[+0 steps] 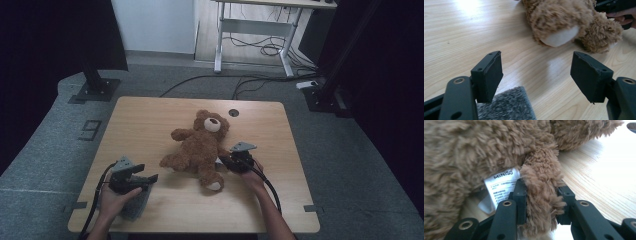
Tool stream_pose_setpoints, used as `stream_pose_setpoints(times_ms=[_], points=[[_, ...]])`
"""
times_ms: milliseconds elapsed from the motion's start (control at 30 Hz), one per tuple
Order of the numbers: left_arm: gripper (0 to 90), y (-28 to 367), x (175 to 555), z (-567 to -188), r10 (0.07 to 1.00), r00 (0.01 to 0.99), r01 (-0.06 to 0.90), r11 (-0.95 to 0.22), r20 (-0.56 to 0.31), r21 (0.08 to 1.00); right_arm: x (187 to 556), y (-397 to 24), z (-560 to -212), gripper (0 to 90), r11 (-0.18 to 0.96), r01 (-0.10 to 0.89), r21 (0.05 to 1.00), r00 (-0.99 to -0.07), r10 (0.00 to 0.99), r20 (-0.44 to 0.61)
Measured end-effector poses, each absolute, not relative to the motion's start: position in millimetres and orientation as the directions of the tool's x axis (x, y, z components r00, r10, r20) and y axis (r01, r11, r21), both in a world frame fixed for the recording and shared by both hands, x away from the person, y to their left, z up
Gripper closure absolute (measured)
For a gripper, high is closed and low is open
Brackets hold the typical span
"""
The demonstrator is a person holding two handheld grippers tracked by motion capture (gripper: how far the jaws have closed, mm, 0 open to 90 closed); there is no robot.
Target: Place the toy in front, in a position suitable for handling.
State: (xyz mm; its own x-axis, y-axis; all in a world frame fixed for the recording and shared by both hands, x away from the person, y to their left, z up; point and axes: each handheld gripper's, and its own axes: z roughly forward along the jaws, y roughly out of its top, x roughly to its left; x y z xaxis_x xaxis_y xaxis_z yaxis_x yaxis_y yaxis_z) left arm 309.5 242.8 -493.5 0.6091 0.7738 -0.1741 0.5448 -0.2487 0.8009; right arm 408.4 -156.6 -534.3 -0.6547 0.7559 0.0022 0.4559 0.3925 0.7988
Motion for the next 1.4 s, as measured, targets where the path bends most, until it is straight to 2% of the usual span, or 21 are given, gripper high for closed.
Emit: stream_pose_setpoints(times_ms=[700, 833, 900, 1000, 1033, 1067, 1100, 1400], points=[[27.2, 232, 310, -496, 0.758, 0.63, 0.544, -0.277, -0.169, 0.792, 344, -150, -532, 65.6, 0.384, 0.456, 0.803, -0.686, 0.727, 0.042], [27.2, 233, 310, -496, 0.759, 0.629, 0.544, -0.276, -0.168, 0.792, 334, -149, -524, 56.1, 0.398, 0.407, 0.822, -0.723, 0.69, 0.024], [27.2, 234, 310, -496, 0.76, 0.628, 0.544, -0.275, -0.168, 0.793, 331, -153, -516, 50.1, 0.369, 0.381, 0.848, -0.731, 0.682, 0.032], [27.1, 234, 309, -495, 0.76, 0.627, 0.543, -0.271, -0.169, 0.795, 332, -161, -505, 41.2, 0.309, 0.358, 0.881, -0.704, 0.709, 0.038], [27.1, 234, 309, -495, 0.76, 0.627, 0.543, -0.271, -0.169, 0.795, 338, -167, -500, 34.0, 0.283, 0.36, 0.889, -0.675, 0.736, 0.039], [27.1, 234, 309, -495, 0.76, 0.627, 0.543, -0.271, -0.169, 0.795, 338, -167, -500, 34.0, 0.283, 0.36, 0.889, -0.675, 0.736, 0.039], [27.1, 234, 309, -495, 0.76, 0.628, 0.543, -0.272, -0.169, 0.795, 350, -173, -498, 29.3, 0.261, 0.382, 0.887, -0.647, 0.76, 0.055], [27.1, 236, 310, -496, 0.761, 0.626, 0.544, -0.271, -0.169, 0.794, 396, -187, -494, 18.4, 0.152, 0.433, 0.889, -0.567, 0.812, 0.137]])
